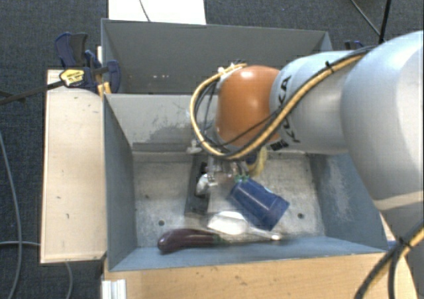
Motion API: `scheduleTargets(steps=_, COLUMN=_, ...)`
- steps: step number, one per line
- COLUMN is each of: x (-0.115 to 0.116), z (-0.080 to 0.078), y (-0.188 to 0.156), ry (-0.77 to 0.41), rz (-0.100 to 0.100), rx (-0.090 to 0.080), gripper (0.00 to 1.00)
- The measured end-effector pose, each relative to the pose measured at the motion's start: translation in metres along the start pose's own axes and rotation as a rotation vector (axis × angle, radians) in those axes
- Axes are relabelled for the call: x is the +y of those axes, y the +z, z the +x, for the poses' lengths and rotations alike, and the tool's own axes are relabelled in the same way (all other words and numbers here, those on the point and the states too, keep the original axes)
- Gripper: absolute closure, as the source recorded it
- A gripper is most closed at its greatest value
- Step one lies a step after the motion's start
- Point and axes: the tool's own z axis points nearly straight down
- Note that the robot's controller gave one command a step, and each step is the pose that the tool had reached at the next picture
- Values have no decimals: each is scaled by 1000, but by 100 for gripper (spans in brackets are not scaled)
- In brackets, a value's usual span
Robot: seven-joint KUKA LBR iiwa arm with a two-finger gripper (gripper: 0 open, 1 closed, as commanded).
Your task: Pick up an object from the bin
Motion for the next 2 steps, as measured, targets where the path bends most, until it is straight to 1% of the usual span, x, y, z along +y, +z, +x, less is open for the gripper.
scheduleTargets(steps=1, x=4, z=-6, y=3, ry=-8, rz=10, rx=43, gripper=0)
scheduleTargets(steps=2, x=-10, z=-9, y=-17, ry=-71, rz=6, rx=68, gripper=0)
